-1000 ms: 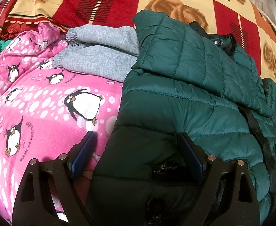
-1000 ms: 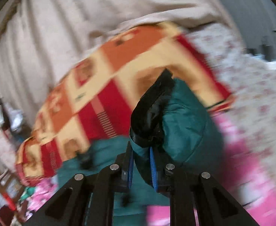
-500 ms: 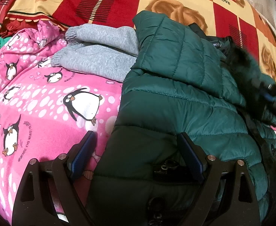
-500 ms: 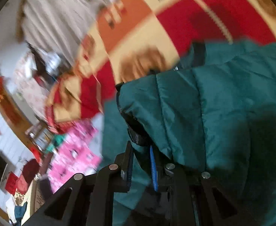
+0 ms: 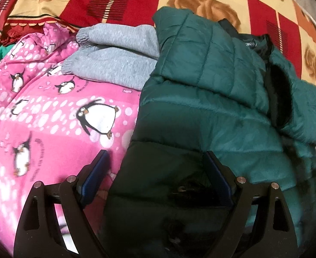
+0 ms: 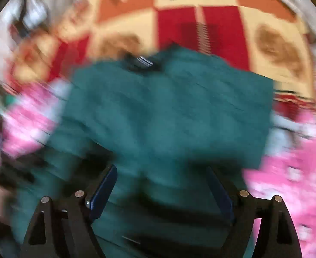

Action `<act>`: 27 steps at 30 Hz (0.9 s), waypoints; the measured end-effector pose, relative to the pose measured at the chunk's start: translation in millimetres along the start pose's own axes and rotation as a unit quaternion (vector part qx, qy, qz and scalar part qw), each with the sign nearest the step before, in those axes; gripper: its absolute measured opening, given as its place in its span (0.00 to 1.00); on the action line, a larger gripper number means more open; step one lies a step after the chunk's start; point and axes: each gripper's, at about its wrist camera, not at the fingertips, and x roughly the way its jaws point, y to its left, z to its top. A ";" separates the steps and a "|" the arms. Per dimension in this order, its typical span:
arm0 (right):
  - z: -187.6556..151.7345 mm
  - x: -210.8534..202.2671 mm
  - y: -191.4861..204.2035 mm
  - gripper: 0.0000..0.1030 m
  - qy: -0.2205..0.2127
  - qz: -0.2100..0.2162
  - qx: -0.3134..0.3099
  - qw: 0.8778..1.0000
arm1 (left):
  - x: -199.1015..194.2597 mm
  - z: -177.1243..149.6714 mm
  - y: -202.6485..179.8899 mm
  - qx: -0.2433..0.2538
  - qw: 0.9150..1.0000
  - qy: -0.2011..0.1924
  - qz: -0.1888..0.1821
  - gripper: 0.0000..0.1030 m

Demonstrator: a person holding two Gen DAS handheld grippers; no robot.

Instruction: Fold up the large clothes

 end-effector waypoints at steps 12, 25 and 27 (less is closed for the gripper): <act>-42.6 31.3 -26.5 0.82 -0.038 0.051 0.072 0.995 | 1.3 59.1 -136.1 0.064 0.991 -0.011 -0.115 0.85; -50.1 26.5 -18.8 0.82 -0.062 0.012 0.057 0.996 | 27.1 58.2 -177.0 0.078 0.986 -0.009 -0.144 0.07; -49.4 26.3 -17.1 0.82 -0.064 0.007 0.054 0.996 | 10.9 68.6 -178.1 0.085 0.985 -0.031 -0.148 0.07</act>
